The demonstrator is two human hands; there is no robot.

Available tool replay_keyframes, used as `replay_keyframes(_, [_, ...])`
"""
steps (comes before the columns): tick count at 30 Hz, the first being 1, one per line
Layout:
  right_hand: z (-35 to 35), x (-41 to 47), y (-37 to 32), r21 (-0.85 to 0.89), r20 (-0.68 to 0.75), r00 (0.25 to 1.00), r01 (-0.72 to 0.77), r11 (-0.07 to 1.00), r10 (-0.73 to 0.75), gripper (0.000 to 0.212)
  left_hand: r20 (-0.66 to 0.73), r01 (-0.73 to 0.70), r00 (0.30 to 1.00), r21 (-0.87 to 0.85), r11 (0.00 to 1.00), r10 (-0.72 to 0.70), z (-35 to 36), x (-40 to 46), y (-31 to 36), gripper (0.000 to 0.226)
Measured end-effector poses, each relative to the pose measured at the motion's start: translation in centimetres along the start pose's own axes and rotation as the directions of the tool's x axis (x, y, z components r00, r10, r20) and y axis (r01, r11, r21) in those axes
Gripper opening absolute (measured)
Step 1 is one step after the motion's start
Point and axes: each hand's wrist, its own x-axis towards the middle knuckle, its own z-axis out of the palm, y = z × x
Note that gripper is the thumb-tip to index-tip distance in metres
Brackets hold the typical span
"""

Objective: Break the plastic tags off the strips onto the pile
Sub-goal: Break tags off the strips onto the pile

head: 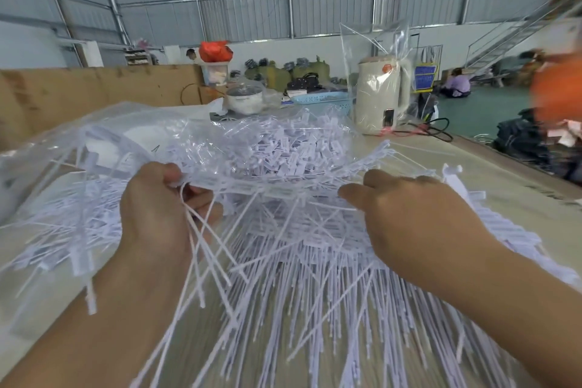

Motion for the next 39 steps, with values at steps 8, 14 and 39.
replay_keyframes(8, [1.2,-0.3,0.2,-0.057,-0.203,0.955,0.207,0.977,-0.215,0.020,0.312,0.305,0.922,-0.226,0.925,-0.228,1.7,-1.0,-2.2,0.008])
replay_keyframes(14, [1.2,-0.3,0.7,-0.067,0.134,0.962,0.250,0.966,-0.239,0.056,0.250,0.127,0.965,-0.186,0.974,-0.078,0.1,0.4,-0.9,0.022])
replay_keyframes(39, [0.3,-1.1,1.5,0.109,0.018,0.966,0.256,0.961,-0.259,0.077,0.329,-0.060,0.943,0.014,0.998,0.052,2.4,-3.1,-3.7,0.027])
